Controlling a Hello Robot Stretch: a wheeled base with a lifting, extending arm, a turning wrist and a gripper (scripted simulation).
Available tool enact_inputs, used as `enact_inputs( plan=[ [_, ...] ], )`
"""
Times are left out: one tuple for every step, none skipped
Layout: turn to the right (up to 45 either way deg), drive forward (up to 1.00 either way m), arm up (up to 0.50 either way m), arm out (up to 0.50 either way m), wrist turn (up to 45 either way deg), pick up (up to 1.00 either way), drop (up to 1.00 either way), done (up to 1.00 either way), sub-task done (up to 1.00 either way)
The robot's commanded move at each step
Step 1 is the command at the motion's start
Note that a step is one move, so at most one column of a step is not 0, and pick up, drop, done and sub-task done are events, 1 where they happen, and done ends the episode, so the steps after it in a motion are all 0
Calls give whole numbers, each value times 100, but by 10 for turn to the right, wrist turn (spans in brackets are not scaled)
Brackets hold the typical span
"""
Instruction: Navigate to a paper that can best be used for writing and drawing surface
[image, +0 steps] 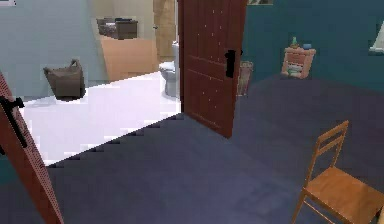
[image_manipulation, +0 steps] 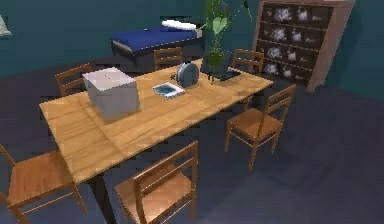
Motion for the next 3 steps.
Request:
enact_inputs(
  plan=[
    [-180, 0, 0, 0, 0, 0, 0, 0, 0],
    [0, 100, 0, 0, 0, 0, 0, 0, 0],
    [0, 100, 0, 0, 0, 0, 0, 0, 0]
  ],
)
